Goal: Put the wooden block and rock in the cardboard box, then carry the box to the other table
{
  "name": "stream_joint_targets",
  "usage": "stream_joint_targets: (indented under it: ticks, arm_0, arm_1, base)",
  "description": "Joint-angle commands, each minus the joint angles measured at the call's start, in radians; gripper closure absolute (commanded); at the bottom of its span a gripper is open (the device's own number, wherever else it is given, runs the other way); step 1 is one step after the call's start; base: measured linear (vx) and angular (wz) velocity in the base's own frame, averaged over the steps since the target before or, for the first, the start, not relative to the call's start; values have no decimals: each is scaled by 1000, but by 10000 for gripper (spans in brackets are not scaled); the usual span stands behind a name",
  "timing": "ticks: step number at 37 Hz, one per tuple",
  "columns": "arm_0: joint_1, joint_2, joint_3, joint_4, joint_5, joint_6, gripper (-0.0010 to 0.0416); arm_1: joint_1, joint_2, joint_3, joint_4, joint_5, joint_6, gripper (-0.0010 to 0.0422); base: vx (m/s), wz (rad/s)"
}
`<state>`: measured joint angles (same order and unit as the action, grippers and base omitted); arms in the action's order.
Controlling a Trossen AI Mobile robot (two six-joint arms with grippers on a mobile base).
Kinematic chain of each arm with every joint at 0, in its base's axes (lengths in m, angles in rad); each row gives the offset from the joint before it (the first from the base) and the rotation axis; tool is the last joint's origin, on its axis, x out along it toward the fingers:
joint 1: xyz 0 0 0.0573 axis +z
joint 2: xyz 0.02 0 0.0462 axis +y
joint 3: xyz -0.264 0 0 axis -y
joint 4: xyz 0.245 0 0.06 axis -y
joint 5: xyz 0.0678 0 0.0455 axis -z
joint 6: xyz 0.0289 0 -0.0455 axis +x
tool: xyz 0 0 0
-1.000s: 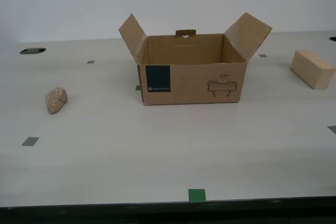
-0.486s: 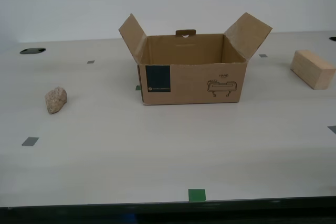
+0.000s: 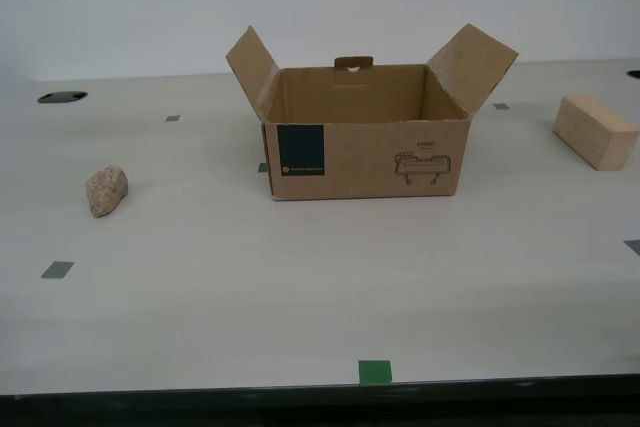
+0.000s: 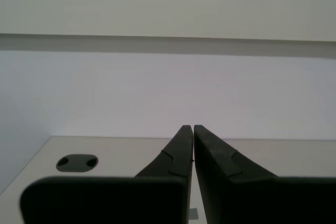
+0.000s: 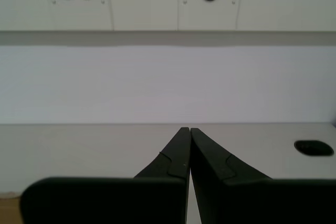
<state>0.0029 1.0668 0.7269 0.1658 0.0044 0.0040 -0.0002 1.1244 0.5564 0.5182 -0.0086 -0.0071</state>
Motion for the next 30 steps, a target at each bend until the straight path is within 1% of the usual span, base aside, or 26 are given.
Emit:
stream_joint_targets:
  ticks: [1, 5, 12, 15, 17, 23, 27, 30]
  arm_0:
    - [0, 0, 76, -153, 0, 5, 406]
    - [0, 0, 163, -303, 0, 5, 406]
    - [0, 0, 304, -499, 0, 5, 406]
    - [0, 0, 353, -574, 0, 5, 406]
    - [0, 0, 381, -616, 0, 5, 406]
    - [0, 0, 440, -702, 0, 8, 406]
    - [0, 0, 461, -736, 0, 26, 406]
    - [0, 0, 477, -775, 0, 48, 406]
  arm_1:
    - [0, 0, 1, -2, 2, 1, 412]
    - [0, 0, 1, -12, 2, 0, 412]
    - [-1, 0, 5, -21, 2, 0, 412]
    - [-2, 0, 20, -56, 2, 0, 412]
    - [-2, 0, 42, -110, 2, -1, 412]
    - [-2, 0, 146, -344, 2, -1, 412]
    - [-2, 0, 223, -494, 2, -4, 412]
    - [-2, 0, 283, -608, 2, -22, 412]
  base:
    - [0, 0]
    - [0, 0]
    - [0, 0]
    - [0, 0]
    - [0, 0]
    - [0, 0]
    - [0, 0]
    - [0, 0]
